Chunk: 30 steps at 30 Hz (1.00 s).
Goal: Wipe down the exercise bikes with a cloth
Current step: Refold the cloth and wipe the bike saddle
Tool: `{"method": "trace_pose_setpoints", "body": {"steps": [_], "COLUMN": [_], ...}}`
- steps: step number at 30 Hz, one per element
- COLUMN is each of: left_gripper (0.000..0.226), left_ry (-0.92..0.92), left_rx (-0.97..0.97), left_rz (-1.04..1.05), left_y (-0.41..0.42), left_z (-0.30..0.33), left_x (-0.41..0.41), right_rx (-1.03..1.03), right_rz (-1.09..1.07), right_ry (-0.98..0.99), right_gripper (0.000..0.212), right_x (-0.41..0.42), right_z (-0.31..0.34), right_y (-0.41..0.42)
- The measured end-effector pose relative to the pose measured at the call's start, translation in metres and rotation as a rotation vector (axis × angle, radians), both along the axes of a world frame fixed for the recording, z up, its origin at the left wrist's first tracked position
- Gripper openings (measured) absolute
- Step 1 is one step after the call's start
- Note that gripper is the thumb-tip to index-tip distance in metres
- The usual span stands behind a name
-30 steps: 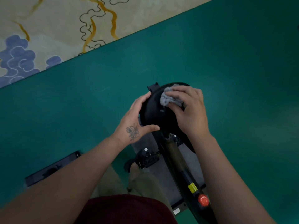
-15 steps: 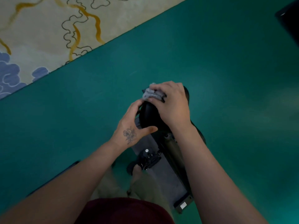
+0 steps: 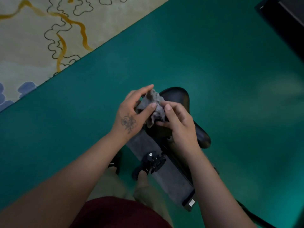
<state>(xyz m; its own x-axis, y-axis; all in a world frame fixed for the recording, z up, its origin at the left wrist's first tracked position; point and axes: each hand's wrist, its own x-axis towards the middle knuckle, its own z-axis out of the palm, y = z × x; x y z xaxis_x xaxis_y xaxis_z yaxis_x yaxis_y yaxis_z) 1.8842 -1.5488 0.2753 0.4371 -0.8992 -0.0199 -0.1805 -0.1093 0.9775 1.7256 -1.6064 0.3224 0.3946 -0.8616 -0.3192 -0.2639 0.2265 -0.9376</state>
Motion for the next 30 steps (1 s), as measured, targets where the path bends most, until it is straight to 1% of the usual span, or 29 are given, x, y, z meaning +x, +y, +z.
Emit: {"method": "trace_pose_setpoints", "body": {"steps": [2, 5, 6, 7, 9, 11, 14, 17, 19, 21, 23, 25, 28, 30], "left_gripper": [0.049, 0.043, 0.039, 0.035, 0.031, 0.031, 0.031, 0.024, 0.025, 0.028, 0.026, 0.023, 0.027, 0.031], "left_ry": [0.059, 0.085, 0.08, 0.054, -0.056, -0.218, -0.414, -0.485, -0.454, -0.344, -0.265, -0.242, -0.268, -0.237], "left_rx": [0.02, 0.032, 0.036, 0.035, 0.021, -0.024, -0.08, -0.097, -0.104, -0.077, -0.033, 0.0, 0.063, 0.086], "left_rz": [-0.064, -0.125, -0.144, -0.167, -0.197, -0.193, -0.146, -0.114, -0.113, -0.124, -0.135, -0.142, -0.159, -0.151], "left_y": [-0.006, -0.016, -0.019, -0.021, -0.025, -0.029, -0.031, -0.027, -0.024, -0.021, -0.018, -0.015, -0.014, -0.014], "left_z": [-0.005, -0.009, -0.009, -0.009, -0.009, -0.01, -0.012, -0.016, -0.016, -0.013, -0.009, -0.007, -0.007, -0.011], "left_x": [0.009, 0.019, 0.022, 0.023, 0.025, 0.025, 0.026, 0.024, 0.02, 0.018, 0.018, 0.018, 0.018, 0.016], "right_rx": [-0.214, -0.662, -0.753, -0.785, -0.737, -0.658, -0.606, -0.583, -0.579, -0.593, -0.613, -0.632, -0.664, -0.677], "right_rz": [0.057, 0.065, 0.077, 0.104, 0.2, 0.294, 0.381, 0.456, 0.504, 0.532, 0.535, 0.532, 0.534, 0.544], "right_ry": [0.129, 0.431, 0.509, 0.569, 0.654, 0.698, 0.702, 0.68, 0.668, 0.68, 0.704, 0.704, 0.69, 0.692], "right_gripper": [0.018, 0.02, 0.024, 0.03, 0.048, 0.062, 0.074, 0.082, 0.085, 0.085, 0.086, 0.086, 0.085, 0.084], "right_x": [-0.016, -0.055, -0.068, -0.08, -0.097, -0.105, -0.102, -0.092, -0.086, -0.083, -0.082, -0.082, -0.082, -0.082], "right_z": [0.001, -0.005, -0.007, -0.011, -0.019, -0.027, -0.031, -0.029, -0.031, -0.033, -0.034, -0.036, -0.038, -0.039], "right_y": [-0.003, -0.016, -0.02, -0.024, -0.03, -0.033, -0.039, -0.049, -0.053, -0.055, -0.056, -0.056, -0.056, -0.054]}}
